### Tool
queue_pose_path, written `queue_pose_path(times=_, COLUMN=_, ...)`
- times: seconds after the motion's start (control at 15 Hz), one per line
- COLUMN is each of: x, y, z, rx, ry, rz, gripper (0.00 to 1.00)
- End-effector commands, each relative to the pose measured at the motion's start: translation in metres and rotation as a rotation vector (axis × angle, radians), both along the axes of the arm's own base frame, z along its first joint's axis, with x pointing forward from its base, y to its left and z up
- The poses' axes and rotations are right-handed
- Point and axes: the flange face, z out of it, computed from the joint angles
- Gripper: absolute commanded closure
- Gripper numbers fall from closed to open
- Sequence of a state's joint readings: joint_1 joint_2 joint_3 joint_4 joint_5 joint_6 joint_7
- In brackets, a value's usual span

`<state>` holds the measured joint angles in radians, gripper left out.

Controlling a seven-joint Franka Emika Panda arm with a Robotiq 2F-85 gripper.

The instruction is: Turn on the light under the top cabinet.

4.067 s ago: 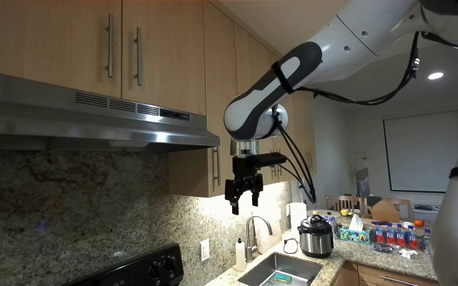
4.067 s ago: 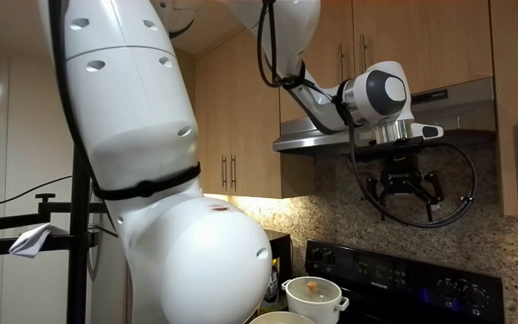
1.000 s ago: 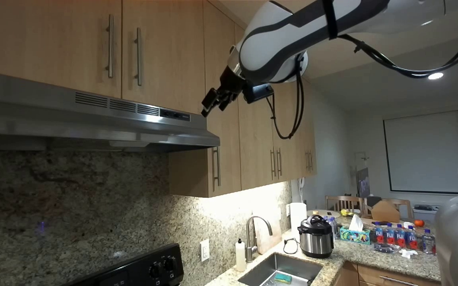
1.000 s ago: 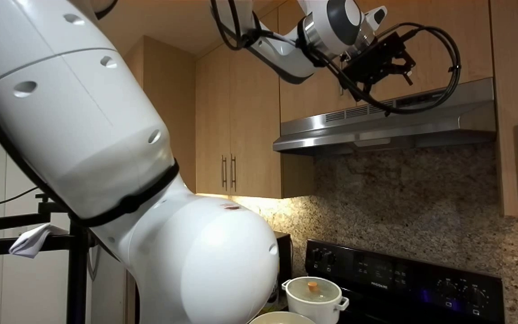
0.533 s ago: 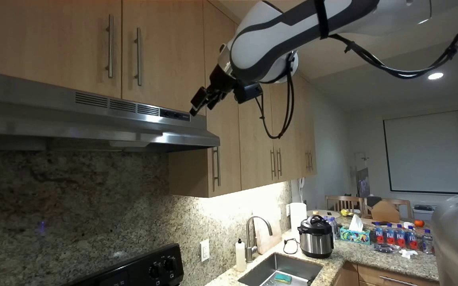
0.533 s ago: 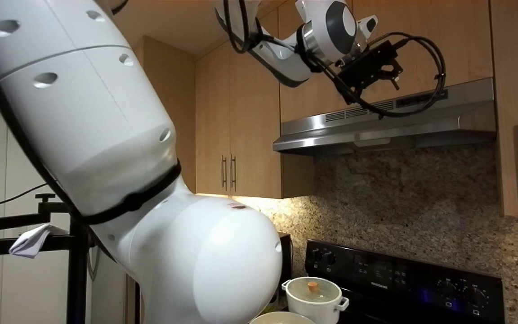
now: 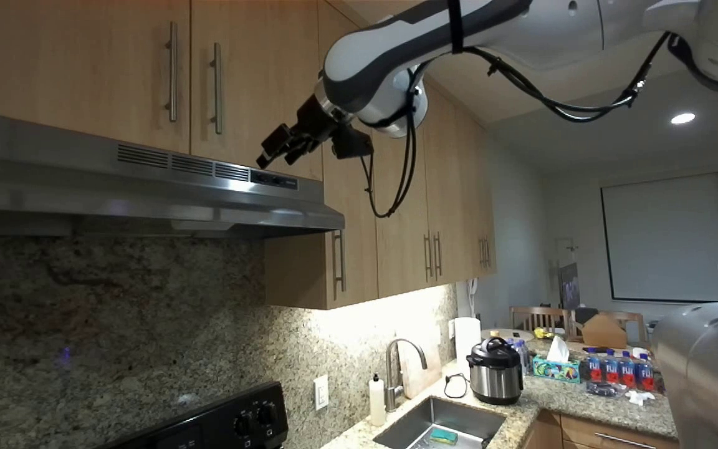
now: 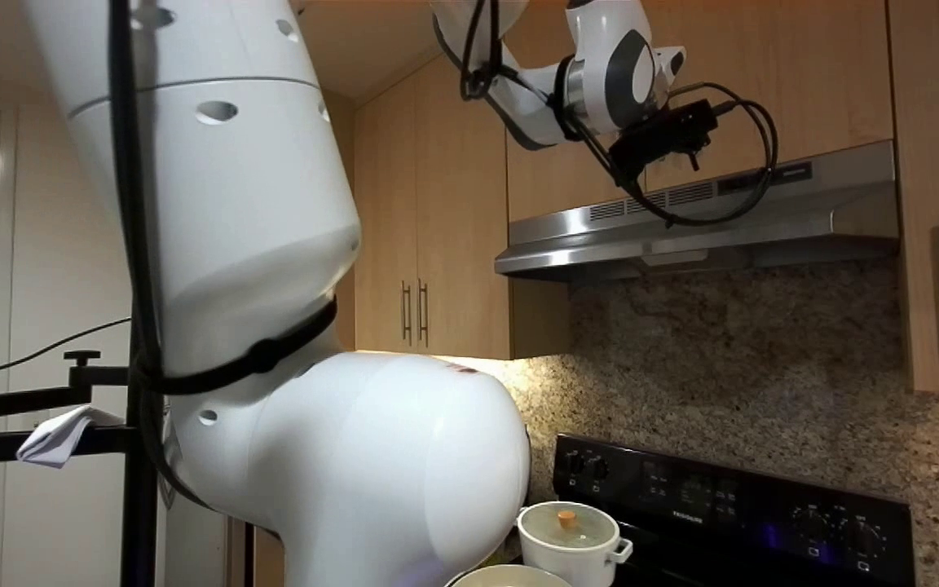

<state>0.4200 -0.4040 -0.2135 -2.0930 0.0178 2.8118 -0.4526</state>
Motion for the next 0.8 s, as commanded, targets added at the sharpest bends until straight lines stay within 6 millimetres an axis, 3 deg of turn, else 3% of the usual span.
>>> queue_pose_path(times=0.0, x=0.028, y=-0.004, z=0.005, rx=0.019, ry=0.019, rz=0.052, gripper=0.0)
queue_pose_path(times=0.73, x=0.102, y=-0.036, z=0.008, rx=-0.015, ry=0.109, rz=-0.038, gripper=0.0)
